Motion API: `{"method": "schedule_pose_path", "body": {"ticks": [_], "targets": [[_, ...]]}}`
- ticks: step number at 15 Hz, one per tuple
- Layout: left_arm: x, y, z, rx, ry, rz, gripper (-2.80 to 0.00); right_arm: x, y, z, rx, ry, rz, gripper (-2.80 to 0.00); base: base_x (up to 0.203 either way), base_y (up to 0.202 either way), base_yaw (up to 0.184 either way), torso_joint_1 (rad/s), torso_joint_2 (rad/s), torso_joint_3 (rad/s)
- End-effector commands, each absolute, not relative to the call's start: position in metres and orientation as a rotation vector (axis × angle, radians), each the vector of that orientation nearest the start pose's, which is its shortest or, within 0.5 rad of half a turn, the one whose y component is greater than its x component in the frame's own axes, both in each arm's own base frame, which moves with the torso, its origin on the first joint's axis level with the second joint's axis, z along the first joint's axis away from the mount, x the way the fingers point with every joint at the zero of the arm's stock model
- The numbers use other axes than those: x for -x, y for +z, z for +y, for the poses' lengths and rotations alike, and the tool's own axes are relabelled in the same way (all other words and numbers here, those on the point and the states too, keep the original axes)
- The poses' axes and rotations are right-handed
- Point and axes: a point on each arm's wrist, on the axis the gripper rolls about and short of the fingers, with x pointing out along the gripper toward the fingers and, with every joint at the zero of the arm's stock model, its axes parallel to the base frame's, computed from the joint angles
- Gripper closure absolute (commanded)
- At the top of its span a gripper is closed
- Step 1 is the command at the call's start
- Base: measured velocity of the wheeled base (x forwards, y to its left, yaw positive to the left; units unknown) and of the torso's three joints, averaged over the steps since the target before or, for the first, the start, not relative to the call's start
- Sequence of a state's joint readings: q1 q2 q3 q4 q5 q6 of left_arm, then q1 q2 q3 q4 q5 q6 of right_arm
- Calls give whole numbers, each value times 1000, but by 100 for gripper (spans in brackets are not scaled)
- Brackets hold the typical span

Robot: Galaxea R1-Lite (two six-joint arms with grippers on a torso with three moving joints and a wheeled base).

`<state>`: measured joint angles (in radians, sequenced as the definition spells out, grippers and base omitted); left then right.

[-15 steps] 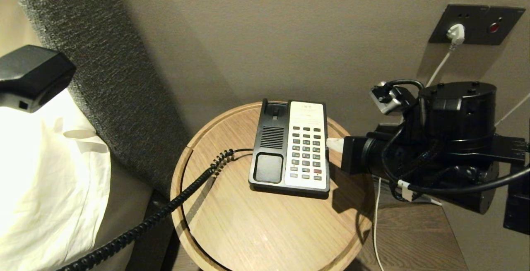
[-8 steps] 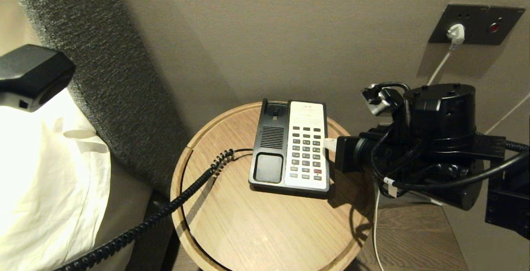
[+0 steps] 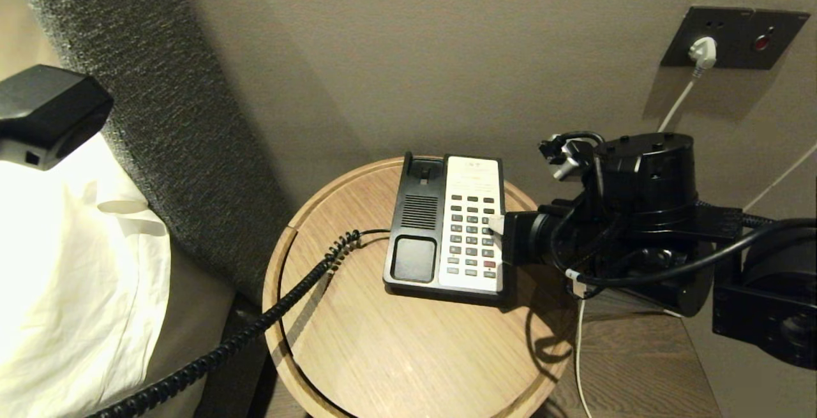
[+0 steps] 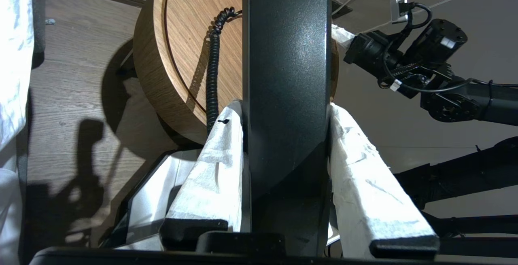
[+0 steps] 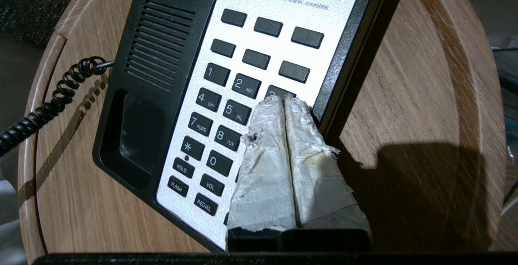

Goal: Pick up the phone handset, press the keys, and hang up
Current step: Dial the number

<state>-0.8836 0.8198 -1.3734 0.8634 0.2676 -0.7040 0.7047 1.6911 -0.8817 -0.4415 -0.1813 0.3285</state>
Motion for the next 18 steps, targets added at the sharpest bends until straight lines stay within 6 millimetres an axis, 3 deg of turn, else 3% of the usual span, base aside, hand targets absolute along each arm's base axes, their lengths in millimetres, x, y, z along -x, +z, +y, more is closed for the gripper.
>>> {"method": "schedule_pose_path", "body": {"ticks": [1,9,18], "targets": [[-5,343,3,507,-482,468,0,-238,186,196,-162,452,415,0,0,0,0,0,0,0],[-5,344,3,511,-484,463,0,-245,179,198,-158,440,423,0,0,0,0,0,0,0],[-4,342,5,513,-488,462,0,-238,198,192,-199,451,360,0,0,0,0,0,0,0]]}}
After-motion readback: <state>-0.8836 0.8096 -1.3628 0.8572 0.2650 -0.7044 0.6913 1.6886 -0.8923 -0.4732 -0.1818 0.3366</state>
